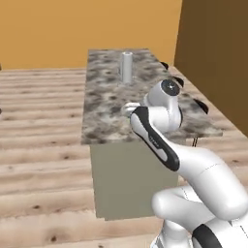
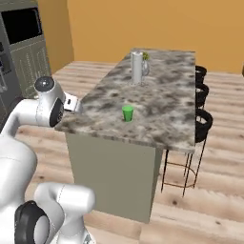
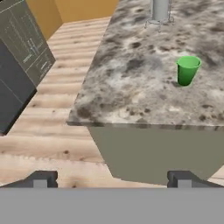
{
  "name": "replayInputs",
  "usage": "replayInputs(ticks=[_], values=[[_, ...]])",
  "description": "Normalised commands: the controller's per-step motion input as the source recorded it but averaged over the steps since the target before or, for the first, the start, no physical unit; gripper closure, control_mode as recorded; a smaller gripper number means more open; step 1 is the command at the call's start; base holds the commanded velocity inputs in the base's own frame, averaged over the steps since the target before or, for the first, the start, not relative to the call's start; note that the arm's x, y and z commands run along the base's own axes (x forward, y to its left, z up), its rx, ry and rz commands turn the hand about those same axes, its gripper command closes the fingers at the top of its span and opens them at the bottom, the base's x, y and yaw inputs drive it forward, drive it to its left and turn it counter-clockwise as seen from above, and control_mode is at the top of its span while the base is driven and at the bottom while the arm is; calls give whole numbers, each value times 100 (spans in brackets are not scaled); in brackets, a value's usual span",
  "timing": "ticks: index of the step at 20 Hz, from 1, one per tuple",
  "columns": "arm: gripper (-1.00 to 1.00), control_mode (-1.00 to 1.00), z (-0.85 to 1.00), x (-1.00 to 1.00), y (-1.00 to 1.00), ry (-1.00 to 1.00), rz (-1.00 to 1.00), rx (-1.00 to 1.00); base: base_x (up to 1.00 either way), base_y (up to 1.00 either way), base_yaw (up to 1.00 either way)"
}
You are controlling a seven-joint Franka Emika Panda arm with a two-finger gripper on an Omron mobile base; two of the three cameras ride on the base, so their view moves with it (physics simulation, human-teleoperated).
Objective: Place the pitcher and cup on the dining counter for serving.
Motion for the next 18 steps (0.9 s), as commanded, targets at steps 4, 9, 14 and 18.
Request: replayInputs(ticks=[4,9,14,18], values=[[-100,100,0,0,0,0,0,0,-77,35,82],[-100,100,0,0,0,0,0,0,-56,61,82],[-100,100,0,0,0,0,0,0,-16,56,86],[-100,100,0,0,0,0,0,0,16,30,76]])
